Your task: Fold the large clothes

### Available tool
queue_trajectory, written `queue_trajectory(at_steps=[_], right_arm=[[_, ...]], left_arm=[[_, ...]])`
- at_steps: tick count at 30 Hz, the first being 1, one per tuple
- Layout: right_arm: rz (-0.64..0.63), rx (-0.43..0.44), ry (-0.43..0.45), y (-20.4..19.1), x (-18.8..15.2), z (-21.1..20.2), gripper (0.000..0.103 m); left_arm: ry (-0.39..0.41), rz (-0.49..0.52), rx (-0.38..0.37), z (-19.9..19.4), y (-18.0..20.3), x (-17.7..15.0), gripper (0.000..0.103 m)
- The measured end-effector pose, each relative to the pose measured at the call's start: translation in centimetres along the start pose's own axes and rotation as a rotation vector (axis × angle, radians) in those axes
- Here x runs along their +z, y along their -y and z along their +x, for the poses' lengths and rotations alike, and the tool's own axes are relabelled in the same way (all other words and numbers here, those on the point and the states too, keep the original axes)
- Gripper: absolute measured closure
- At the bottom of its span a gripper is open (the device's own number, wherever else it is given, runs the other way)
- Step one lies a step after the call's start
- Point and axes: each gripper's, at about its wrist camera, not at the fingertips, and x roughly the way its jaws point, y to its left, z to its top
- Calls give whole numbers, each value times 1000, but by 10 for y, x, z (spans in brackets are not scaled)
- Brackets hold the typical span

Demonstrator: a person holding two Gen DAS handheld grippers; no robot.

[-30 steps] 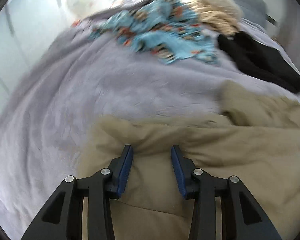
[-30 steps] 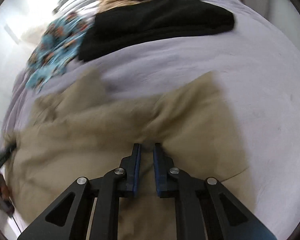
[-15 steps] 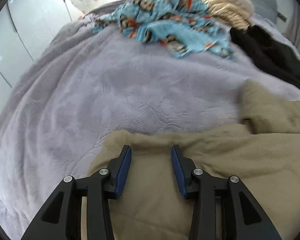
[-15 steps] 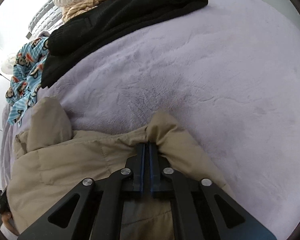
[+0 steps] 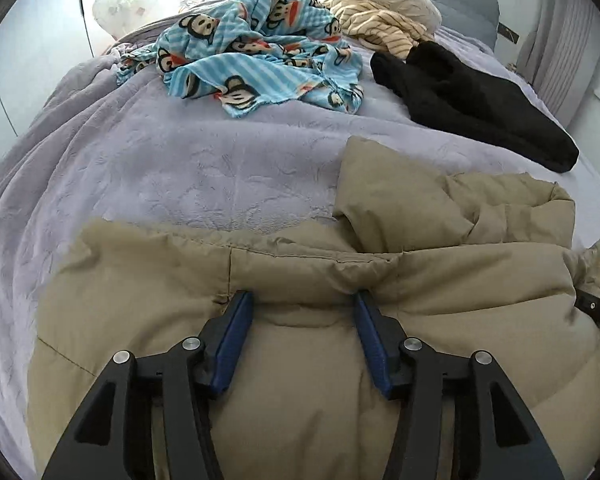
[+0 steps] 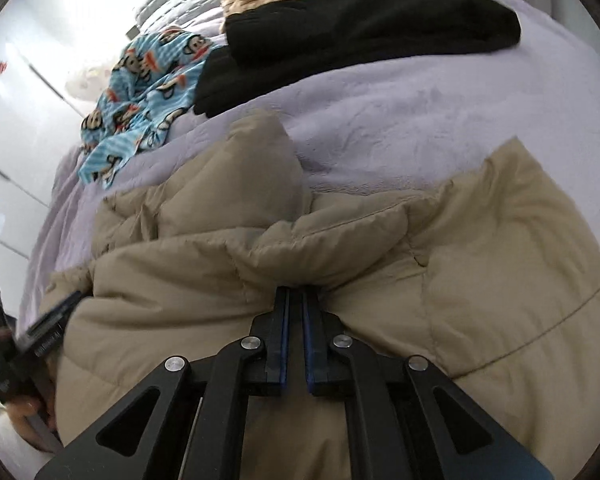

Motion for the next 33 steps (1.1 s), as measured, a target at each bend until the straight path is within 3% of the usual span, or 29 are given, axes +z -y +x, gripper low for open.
queue_trajectory(at_steps=[6,11,15,19,23,24,25,26,27,33], right_arm=[[44,-1,-20,0,-2,-22,93],[70,29,9,-1,-18,-58,64],[107,47,14,2,-39,-83,63],[158,60,-4,9,-66,-107,47],[201,46,-32,17,-92,-122,46],[218,47,-45,20,-100,-124,46],[229,47,-53,22,-105,-125,46],[242,48,-64,25,-114,-127,45],[247,47,-72,26,-119,-129,44],[271,43,-118,30,-150,-132,37]], left_arm=[[-33,-1,41,-27,-4,-5,48],[-70,12,76,-53,-6,-14,48],[-93,-5,70,-76,-8,-26,48],[-140,-20,65,-93,-9,-45,48],[-167,-36,61,-106,-10,-66,48],[-177,-40,63,-107,-10,-72,40],[-186,-48,66,-109,-11,-78,15],[-185,-59,71,-112,-11,-84,5],[-173,-66,77,-116,-11,-89,1],[-201,-73,83,-128,-15,-127,1]])
